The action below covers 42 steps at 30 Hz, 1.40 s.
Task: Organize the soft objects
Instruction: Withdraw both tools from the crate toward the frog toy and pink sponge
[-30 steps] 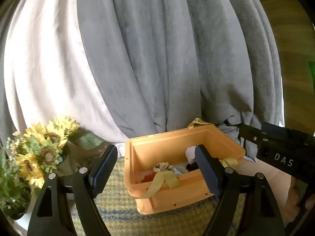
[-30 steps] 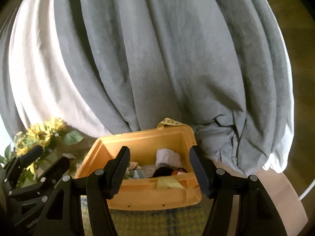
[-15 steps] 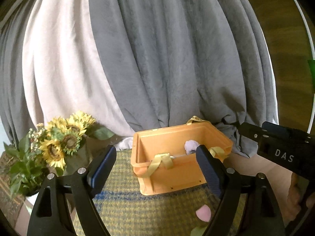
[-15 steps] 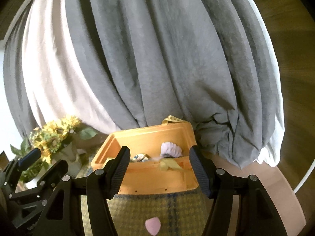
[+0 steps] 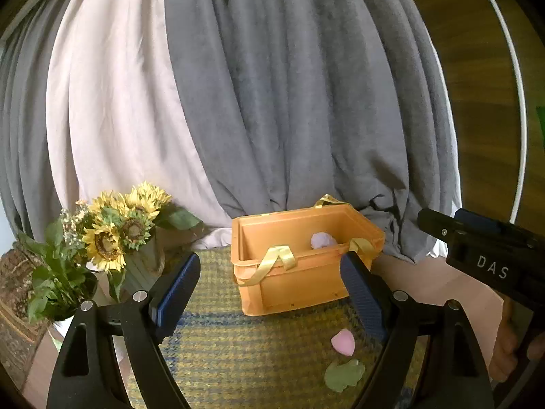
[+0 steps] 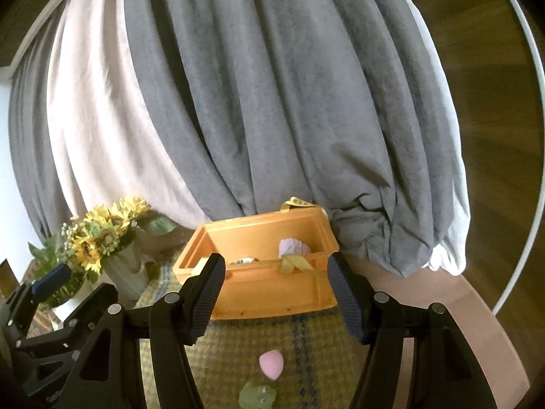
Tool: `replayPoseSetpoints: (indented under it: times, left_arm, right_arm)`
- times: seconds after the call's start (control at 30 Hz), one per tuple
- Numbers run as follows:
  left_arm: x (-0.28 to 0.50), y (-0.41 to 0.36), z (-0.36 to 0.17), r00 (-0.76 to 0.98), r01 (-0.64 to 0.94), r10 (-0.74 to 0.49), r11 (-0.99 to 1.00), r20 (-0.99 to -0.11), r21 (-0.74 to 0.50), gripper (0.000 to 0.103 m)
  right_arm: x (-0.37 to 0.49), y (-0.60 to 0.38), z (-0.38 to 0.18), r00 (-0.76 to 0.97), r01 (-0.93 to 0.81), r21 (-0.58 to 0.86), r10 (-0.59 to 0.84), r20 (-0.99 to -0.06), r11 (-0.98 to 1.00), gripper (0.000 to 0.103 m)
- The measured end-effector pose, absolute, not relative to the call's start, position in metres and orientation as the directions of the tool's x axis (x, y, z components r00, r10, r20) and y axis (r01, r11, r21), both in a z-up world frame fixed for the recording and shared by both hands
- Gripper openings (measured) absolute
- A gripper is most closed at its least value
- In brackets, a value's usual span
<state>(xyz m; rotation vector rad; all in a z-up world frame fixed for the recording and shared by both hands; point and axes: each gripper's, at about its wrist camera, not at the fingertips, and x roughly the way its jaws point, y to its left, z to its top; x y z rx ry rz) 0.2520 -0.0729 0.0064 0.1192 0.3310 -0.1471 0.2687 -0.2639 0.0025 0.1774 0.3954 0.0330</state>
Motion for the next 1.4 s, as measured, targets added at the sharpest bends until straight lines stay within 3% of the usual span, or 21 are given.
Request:
replayPoseSetpoints:
  times: [0.5,1.0,1.4]
  left_arm:
    - [0.219,-0.078,0.001,0.933,0.116,-0.081,0.99,-0.35,0.081,0.086]
    - [0.195,-0.146,-0.05,0.887,-0.206,0.188,0.979,-0.421,0.004,0.086]
    - [0.197,-0.189,-0.095,0.817,-0.344,0.302,0.939,-0.491,0.005,0.085]
  right_arm:
    - [0.24,-0.259,0.008,0.935,-0.028,0.169,0.086,-0.345,0.985,0.063]
    - [0.272,-0.31,-0.019,0.831,-0.356,0.138,0.38,-0.406,0.924,0.063]
    - [0.298,-0.322,-0.061,0.666,-0.589,0.125,0.567,-0.485,0.799,0.063]
